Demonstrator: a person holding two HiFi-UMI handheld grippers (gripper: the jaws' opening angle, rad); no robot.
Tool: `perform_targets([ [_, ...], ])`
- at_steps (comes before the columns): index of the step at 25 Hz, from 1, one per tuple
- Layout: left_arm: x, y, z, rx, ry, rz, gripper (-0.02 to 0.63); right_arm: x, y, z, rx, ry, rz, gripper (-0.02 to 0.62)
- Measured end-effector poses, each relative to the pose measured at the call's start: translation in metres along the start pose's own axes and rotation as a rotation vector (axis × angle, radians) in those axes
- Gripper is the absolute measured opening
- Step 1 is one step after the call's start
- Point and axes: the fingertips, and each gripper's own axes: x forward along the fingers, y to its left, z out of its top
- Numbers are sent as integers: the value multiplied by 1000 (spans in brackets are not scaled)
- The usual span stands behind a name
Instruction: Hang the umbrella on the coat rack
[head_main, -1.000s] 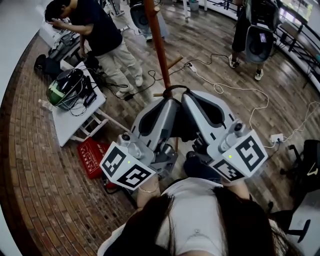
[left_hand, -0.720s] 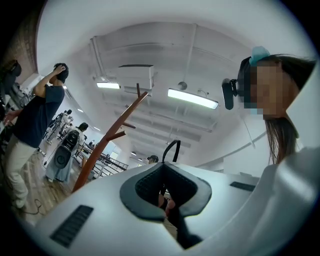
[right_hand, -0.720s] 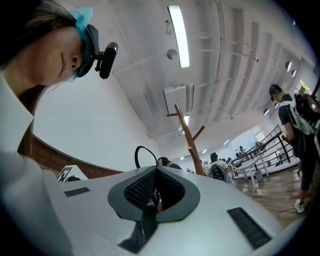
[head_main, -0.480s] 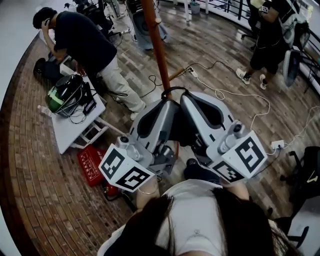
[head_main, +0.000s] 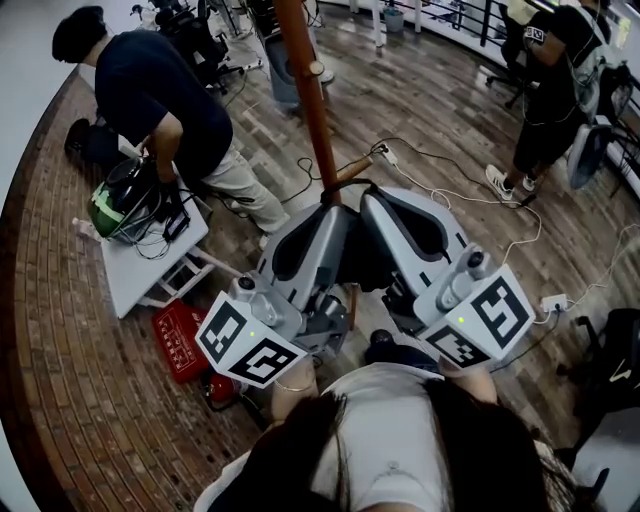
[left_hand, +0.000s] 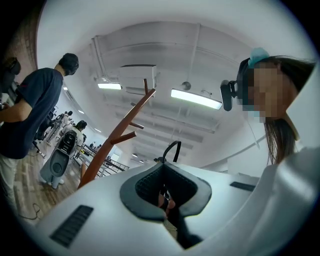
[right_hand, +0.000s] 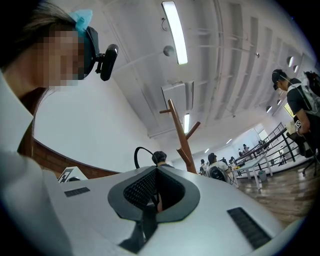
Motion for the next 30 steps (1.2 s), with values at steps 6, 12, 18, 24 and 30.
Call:
perform_targets([
  [6,19,19,8,17,-14,17,12,21,-19,4,8,-12,29,34],
  [12,37,31,13,36,-27,33,12,36,-38,8,25,-25,65,34],
  [18,52,42,15,51,-46,48,12,48,-53,11,38,-32,103,35],
  [24,63,54,22,69,-62,76,12,64,-65,13,58,-35,147,34],
  [30,64,72,35,68,-73,99,12,87,-66,12,75,-34,172,34],
])
